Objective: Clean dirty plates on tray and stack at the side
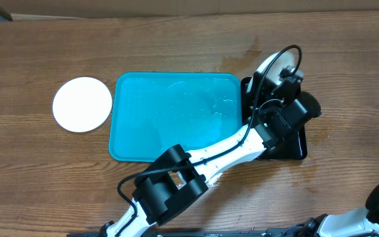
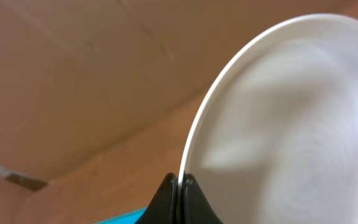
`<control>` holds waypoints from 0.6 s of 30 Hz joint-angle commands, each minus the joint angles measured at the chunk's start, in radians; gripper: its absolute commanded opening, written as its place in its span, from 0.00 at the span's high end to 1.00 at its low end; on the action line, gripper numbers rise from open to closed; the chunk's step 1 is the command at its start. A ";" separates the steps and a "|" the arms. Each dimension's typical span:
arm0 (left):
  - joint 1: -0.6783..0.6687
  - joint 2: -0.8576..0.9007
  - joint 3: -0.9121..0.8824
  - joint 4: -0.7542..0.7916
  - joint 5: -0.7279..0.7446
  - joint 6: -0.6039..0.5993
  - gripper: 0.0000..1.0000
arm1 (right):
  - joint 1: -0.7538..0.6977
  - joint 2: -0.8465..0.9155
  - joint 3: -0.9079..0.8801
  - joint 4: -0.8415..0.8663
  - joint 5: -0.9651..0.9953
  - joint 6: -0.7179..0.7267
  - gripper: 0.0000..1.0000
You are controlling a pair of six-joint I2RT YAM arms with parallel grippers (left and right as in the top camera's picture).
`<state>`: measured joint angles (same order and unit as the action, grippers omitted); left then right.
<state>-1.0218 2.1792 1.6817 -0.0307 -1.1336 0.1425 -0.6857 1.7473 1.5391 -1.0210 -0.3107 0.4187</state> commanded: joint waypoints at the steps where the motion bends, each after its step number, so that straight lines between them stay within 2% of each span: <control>1: -0.013 0.005 -0.002 0.168 -0.120 0.266 0.96 | -0.002 -0.030 0.027 0.003 -0.005 0.004 0.00; 4: -0.026 0.005 -0.002 0.299 -0.134 0.397 0.96 | -0.002 -0.030 0.027 0.003 -0.005 0.005 0.00; 8: -0.035 0.005 -0.002 0.375 -0.134 0.484 0.96 | -0.002 -0.030 0.027 0.003 -0.005 0.004 0.00; 18: -0.035 -0.001 -0.002 0.426 -0.198 0.515 0.96 | -0.002 -0.030 0.027 0.003 -0.005 0.005 0.00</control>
<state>-1.0542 2.1792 1.6791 0.3794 -1.2812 0.6346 -0.6857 1.7473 1.5391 -1.0210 -0.3111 0.4191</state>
